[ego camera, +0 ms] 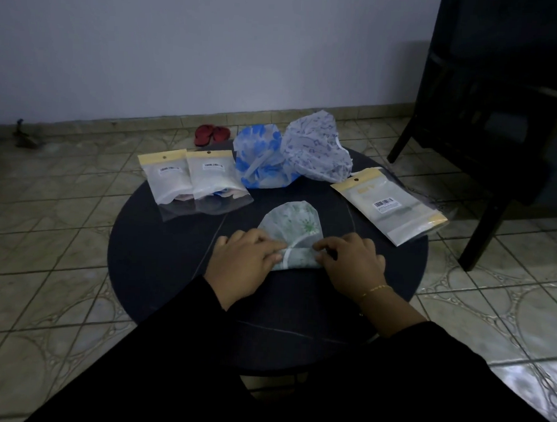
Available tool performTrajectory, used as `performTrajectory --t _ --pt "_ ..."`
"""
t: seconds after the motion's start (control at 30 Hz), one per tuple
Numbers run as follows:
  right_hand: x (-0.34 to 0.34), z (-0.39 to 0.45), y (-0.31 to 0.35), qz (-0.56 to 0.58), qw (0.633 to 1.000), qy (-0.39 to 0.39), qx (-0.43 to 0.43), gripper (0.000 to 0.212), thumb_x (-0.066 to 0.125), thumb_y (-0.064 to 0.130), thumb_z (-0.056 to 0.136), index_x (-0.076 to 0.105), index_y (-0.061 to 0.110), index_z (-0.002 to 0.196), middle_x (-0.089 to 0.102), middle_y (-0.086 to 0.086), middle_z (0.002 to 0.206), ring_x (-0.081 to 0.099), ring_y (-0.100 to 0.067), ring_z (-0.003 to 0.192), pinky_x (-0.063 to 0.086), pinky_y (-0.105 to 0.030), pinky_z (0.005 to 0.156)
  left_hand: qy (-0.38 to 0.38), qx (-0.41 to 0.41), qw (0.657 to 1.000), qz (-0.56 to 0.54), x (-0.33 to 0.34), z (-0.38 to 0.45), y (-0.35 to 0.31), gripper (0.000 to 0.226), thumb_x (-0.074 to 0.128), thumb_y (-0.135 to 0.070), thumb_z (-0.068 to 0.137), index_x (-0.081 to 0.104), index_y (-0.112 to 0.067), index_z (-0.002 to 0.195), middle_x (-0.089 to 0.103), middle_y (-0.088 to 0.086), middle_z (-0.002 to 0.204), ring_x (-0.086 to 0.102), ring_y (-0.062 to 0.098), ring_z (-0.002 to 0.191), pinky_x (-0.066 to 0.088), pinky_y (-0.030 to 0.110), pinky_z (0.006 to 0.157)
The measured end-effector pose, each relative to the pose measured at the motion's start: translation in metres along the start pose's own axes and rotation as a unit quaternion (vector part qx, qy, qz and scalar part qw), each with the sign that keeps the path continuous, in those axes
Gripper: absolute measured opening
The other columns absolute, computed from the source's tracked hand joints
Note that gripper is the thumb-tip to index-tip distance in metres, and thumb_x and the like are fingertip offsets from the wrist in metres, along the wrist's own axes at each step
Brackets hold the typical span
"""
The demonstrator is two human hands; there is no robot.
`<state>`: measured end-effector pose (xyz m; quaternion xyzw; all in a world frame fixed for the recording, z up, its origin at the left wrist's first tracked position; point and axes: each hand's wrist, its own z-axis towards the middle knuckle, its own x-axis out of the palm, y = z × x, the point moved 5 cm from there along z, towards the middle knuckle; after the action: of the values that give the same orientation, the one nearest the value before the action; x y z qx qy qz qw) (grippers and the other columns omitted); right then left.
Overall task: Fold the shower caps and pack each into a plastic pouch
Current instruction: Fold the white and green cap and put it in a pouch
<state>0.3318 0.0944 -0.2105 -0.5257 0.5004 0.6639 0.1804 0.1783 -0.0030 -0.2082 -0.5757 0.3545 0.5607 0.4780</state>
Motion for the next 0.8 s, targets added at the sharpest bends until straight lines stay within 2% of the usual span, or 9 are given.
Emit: performTrajectory --t 0.13,0.2,0.27,0.37,0.47,0.53,0.6,0.7,0.8 --pt "0.002 -0.003 -0.006 -0.031 0.999 -0.004 -0.033 0.031 0.040 0.050 0.094 0.055 0.047 0.121 0.043 0.006 0.121 0.036 -0.019 0.117 0.029 -0.035 0.095 0.036 0.008 0.999 0.029 0.005 -0.002 0.007 0.046 0.023 -0.063 0.093 0.035 -0.054 0.136 0.037 -0.018 0.137 0.035 0.014 0.122 0.025 0.035 0.098" --pt "0.001 -0.003 -0.006 -0.035 0.999 0.012 -0.039 0.033 0.040 0.053 0.094 0.053 0.047 0.124 0.041 0.006 0.124 0.034 -0.018 0.120 0.029 -0.035 0.097 0.047 0.021 0.997 0.049 0.005 -0.003 0.007 0.071 0.013 -0.082 0.075 0.033 -0.053 0.137 0.036 -0.016 0.137 0.035 0.015 0.122 0.023 0.034 0.098" --pt "-0.001 -0.002 -0.007 -0.042 0.997 0.054 -0.045 0.038 0.044 0.055 0.091 0.049 0.048 0.128 0.038 0.005 0.127 0.031 -0.019 0.123 0.027 -0.034 0.100 0.038 0.038 0.996 0.070 0.002 -0.003 0.005 0.085 0.004 -0.082 0.065 0.036 -0.050 0.138 0.039 -0.013 0.132 0.040 0.014 0.116 0.024 0.033 0.096" --pt "-0.005 -0.003 -0.009 -0.048 0.991 0.106 -0.065 0.047 0.056 0.050 0.087 0.046 0.045 0.132 0.036 0.004 0.129 0.029 -0.019 0.125 0.026 -0.033 0.103 0.038 0.059 0.993 0.093 -0.004 -0.002 0.001 0.074 0.010 -0.078 0.078 0.040 -0.046 0.138 0.043 -0.009 0.117 0.045 0.015 0.105 0.028 0.032 0.092" --pt "-0.007 -0.005 -0.011 -0.022 0.993 0.095 -0.073 0.039 0.054 0.049 0.089 0.054 0.040 0.127 0.041 0.004 0.128 0.032 -0.018 0.123 0.027 -0.032 0.100 0.082 0.073 0.989 0.101 -0.011 -0.003 -0.003 0.050 0.025 -0.064 0.092 0.044 -0.046 0.135 0.050 -0.009 0.113 0.050 0.016 0.103 0.029 0.034 0.090" --pt "-0.006 -0.005 -0.010 -0.014 0.994 0.079 -0.070 0.035 0.049 0.050 0.091 0.062 0.033 0.120 0.046 0.005 0.125 0.034 -0.019 0.121 0.028 -0.034 0.096 0.087 0.072 0.991 0.076 -0.018 -0.002 -0.004 0.044 0.027 -0.061 0.093 0.053 -0.047 0.125 0.056 -0.013 0.107 0.054 0.013 0.100 0.028 0.034 0.084" --pt "-0.006 -0.005 -0.009 0.006 0.997 0.059 -0.055 0.033 0.046 0.051 0.092 0.069 0.028 0.102 0.051 0.004 0.119 0.038 -0.020 0.117 0.030 -0.036 0.094 0.079 0.055 0.995 0.031 -0.021 0.000 -0.002 0.042 0.029 -0.059 0.094 0.060 -0.042 0.118 0.061 -0.014 0.110 0.056 0.011 0.102 0.027 0.034 0.083" --pt "-0.005 -0.001 -0.008 0.039 0.998 0.034 -0.023 0.043 0.047 0.051 0.092 0.057 0.022 0.062 0.054 0.002 0.095 0.045 -0.024 0.107 0.033 -0.037 0.084 0.067 0.026 0.997 0.005 -0.017 0.006 0.004 0.041 0.030 -0.056 0.096 0.056 -0.041 0.125 0.058 -0.008 0.117 0.054 0.013 0.108 0.029 0.034 0.084" --pt "-0.002 0.006 -0.008 0.039 0.999 0.015 0.008 0.046 0.047 0.053 0.092 0.061 0.020 0.063 0.056 -0.001 0.091 0.046 -0.026 0.106 0.036 -0.038 0.084 0.067 0.006 0.998 0.004 -0.013 0.011 0.006 0.045 0.030 -0.055 0.096 0.045 -0.040 0.136 0.048 -0.007 0.117 0.052 0.013 0.107 0.031 0.034 0.086"
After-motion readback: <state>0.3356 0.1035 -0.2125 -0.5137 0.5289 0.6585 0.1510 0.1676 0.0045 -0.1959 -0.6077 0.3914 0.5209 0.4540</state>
